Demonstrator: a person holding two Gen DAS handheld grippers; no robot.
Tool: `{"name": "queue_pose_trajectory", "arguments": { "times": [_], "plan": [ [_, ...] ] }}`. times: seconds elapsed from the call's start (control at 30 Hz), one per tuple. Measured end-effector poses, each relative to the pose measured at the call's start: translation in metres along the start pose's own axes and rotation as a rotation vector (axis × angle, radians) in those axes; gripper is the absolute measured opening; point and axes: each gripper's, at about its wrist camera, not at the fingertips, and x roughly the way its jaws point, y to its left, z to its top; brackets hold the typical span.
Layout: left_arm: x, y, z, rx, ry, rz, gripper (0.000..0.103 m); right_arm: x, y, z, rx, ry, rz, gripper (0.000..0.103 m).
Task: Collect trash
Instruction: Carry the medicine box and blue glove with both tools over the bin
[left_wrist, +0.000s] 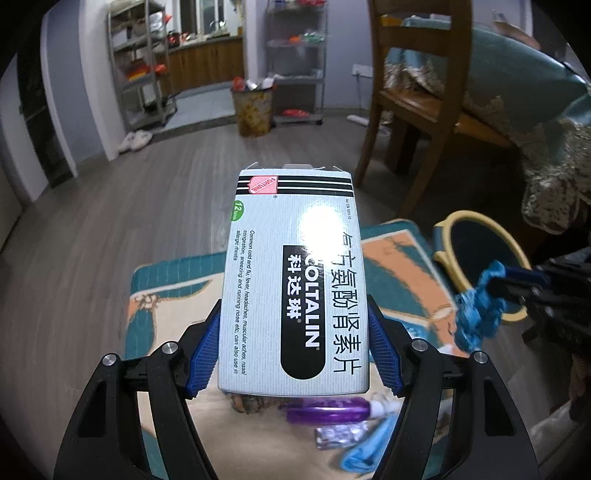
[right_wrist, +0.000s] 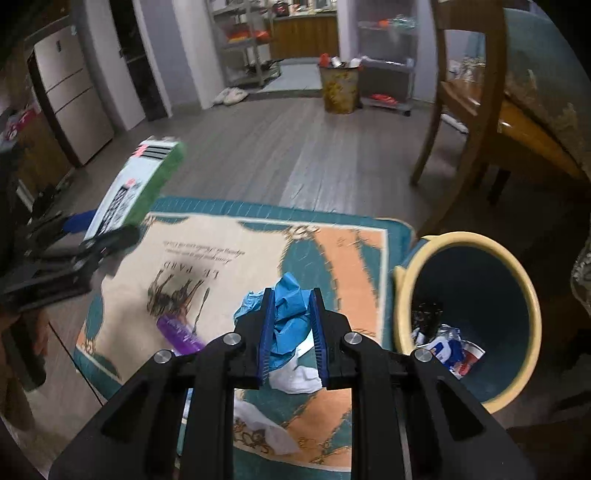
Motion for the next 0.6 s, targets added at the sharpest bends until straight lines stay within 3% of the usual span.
{"name": "queue_pose_trajectory", "arguments": {
  "times": [0.2, 0.6],
  "plan": [
    [-0.012, -0.019, 0.009, 0.02, -0.031, -0.025, 0.072, -0.022, -0.027, 0.003, 0.074, -0.055, -0.02, 0.019],
    [0.003, -0.074, 0.027, 0.103, -0.057, -0.069, 0.072, -0.019, -0.093, 0.001, 0.195, -0.07, -0.049, 0.019]
  ]
}}
